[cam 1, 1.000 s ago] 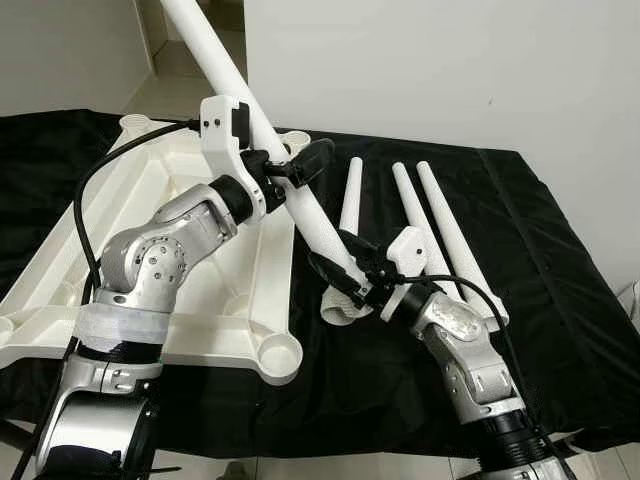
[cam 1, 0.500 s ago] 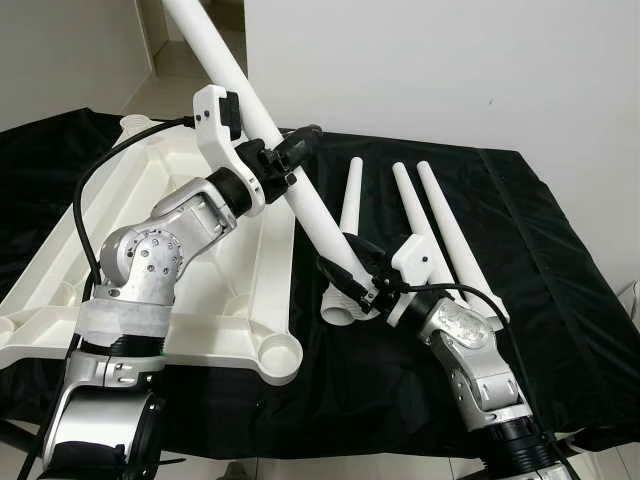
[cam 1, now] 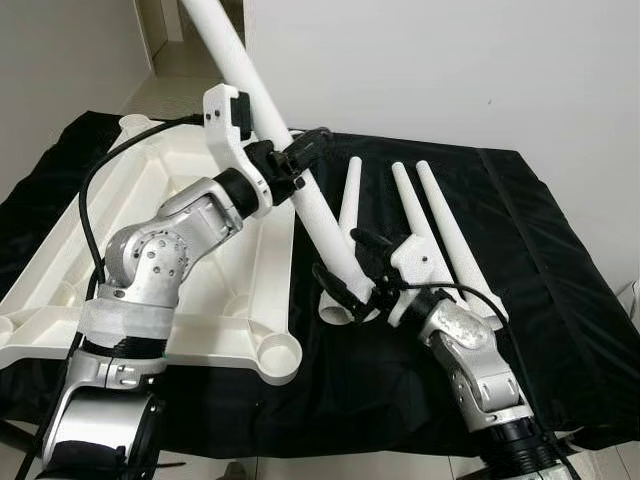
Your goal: Building children table
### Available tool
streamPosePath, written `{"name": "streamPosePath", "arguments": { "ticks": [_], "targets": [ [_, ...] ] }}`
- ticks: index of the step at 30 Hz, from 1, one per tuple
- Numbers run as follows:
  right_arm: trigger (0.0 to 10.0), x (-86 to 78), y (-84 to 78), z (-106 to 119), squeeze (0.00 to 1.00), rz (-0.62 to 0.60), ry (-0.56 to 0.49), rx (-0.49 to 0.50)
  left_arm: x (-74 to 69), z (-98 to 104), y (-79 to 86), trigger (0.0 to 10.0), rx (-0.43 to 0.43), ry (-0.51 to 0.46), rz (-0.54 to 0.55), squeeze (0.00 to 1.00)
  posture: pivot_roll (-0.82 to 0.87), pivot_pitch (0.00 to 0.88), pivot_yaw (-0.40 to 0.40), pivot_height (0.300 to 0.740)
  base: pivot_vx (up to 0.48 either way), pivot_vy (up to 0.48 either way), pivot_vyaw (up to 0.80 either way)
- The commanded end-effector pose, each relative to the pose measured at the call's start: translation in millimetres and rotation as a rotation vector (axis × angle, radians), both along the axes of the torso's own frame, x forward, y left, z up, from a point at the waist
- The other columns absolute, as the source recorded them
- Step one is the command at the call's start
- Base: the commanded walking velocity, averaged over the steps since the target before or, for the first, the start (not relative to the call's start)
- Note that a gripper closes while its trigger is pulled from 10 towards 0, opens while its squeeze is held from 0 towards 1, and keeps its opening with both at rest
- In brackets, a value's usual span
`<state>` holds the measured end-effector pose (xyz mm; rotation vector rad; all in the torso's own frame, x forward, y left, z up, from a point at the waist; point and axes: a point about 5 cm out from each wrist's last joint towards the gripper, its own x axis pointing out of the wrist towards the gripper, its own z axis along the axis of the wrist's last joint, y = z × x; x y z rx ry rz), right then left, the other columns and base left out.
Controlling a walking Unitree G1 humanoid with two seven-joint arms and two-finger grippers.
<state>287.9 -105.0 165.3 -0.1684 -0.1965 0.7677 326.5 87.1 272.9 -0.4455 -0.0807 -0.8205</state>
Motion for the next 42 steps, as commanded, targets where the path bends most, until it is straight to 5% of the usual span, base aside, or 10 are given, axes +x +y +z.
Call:
{"name": "streamPosePath", "arguments": {
  "ticks": [1, 2, 4, 7, 12, 22, 42],
  "targets": [
    [10.0, 2.7, -1.9, 1, 0.81, -0.023, 0.019, -0.023, -12.0, 8, -8.9, 10.0, 0.009, -0.155, -0.203, 0.00, 0.07, 0.000, -0.022, 0.740, 0.000, 0.000, 0.00],
    [10.0, 4.4, -0.1, 2, 0.00, -0.028, 0.027, -0.034, -12.3, 9, -11.0, 10.0, 0.033, -0.176, -0.176, 0.00, 0.08, 0.000, -0.022, 0.740, 0.000, 0.000, 0.00],
    [10.0, 4.4, -0.1, 2, 0.00, -0.028, 0.027, -0.034, -12.3, 9, -11.0, 10.0, 0.033, -0.176, -0.176, 0.00, 0.08, 0.000, -0.022, 0.740, 0.000, 0.000, 0.00],
    [10.0, 14.7, 7.8, 12, 0.00, -0.063, 0.007, -0.102, -9.9, 5, -21.8, 10.0, 0.168, -0.238, -0.039, 0.00, 0.08, 0.000, -0.021, 0.740, 0.000, 0.000, 0.00],
    [10.0, 23.3, 14.0, 20, 0.00, -0.088, -0.011, -0.116, -8.7, 6, -26.8, 10.0, 0.208, -0.263, 0.016, 0.00, 0.08, 0.000, -0.022, 0.740, 0.000, 0.000, 0.00],
    [10.0, 29.3, 26.4, 33, 0.00, -0.096, -0.027, -0.199, -12.1, 15, -36.9, 10.0, 0.214, -0.324, 0.035, 0.00, 0.10, 0.000, -0.028, 0.740, 0.000, 0.000, 0.00],
    [10.0, 35.7, 25.3, 20, 0.00, -0.143, 0.103, -0.288, -17.1, 34, -49.4, 10.0, 0.179, -0.404, 0.025, 0.00, 0.09, 0.000, -0.028, 0.740, 0.000, 0.000, 0.00]
  ]
}}
